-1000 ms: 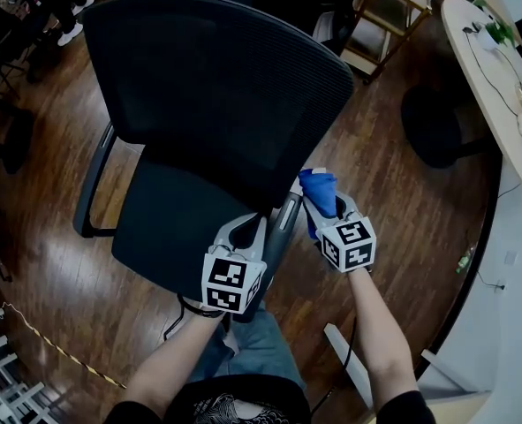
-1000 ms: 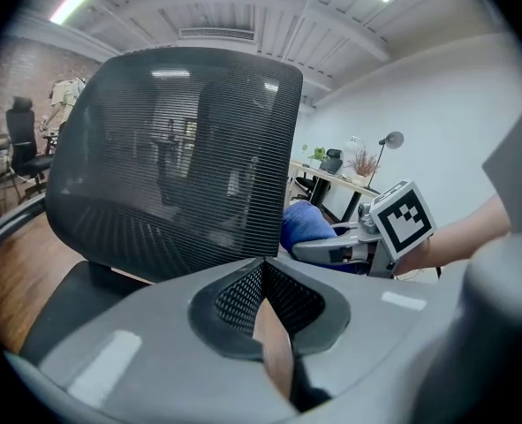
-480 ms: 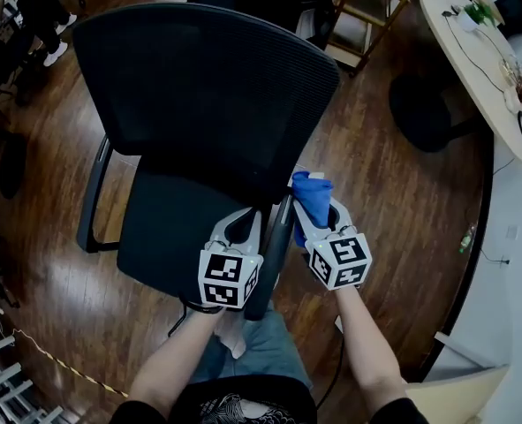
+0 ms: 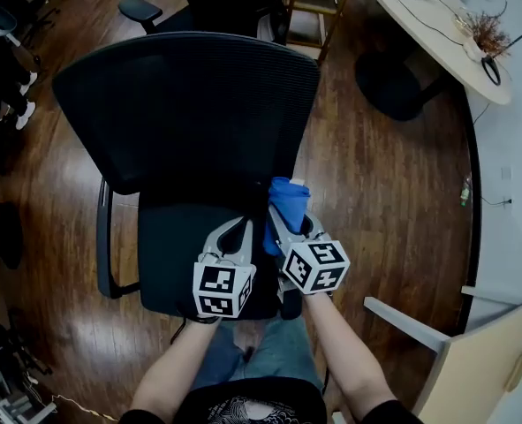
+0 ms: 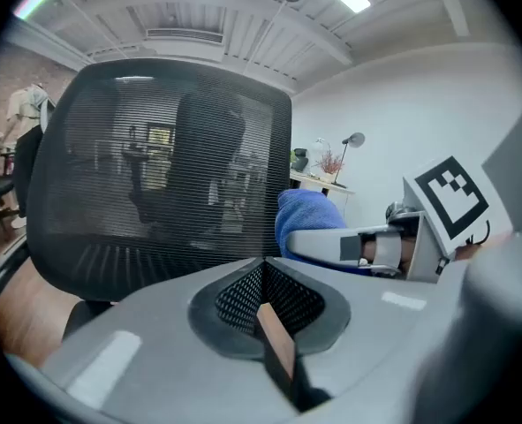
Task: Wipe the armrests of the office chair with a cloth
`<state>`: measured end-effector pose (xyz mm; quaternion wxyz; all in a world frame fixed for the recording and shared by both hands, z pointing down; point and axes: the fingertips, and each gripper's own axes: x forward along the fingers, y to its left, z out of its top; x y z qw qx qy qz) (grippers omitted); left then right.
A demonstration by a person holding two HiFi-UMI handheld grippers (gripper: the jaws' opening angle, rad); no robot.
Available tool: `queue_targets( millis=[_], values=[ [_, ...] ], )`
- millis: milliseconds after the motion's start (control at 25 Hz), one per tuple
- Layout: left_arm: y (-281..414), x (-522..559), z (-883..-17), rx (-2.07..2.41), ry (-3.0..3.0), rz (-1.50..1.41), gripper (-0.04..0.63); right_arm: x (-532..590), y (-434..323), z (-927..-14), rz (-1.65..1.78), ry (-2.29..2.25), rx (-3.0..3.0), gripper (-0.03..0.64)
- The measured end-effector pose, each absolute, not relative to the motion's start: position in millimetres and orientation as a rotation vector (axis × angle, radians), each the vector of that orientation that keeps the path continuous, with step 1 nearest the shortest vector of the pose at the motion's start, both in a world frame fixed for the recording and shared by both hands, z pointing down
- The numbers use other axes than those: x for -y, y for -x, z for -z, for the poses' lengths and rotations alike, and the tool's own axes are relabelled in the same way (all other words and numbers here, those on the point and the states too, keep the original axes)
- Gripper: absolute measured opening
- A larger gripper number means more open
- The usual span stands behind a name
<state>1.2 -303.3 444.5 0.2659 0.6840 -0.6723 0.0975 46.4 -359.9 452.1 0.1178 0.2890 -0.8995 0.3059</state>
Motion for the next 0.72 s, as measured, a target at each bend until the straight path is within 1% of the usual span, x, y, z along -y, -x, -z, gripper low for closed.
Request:
queue_targets(
  millis=[320,720],
  values=[
    [47.0,285.4,-448.5,1.721,-1.966,-0.347,0.005,344.8,-14.6,-494.5,-1.267,-1.159,2.502,0.138],
    [32.6,271.5,-469.3,1.552,-2.103,-0.383,0.005,326.5,-31.1,-542.8,-1.380,-1.399,2.385,0.137]
  ],
)
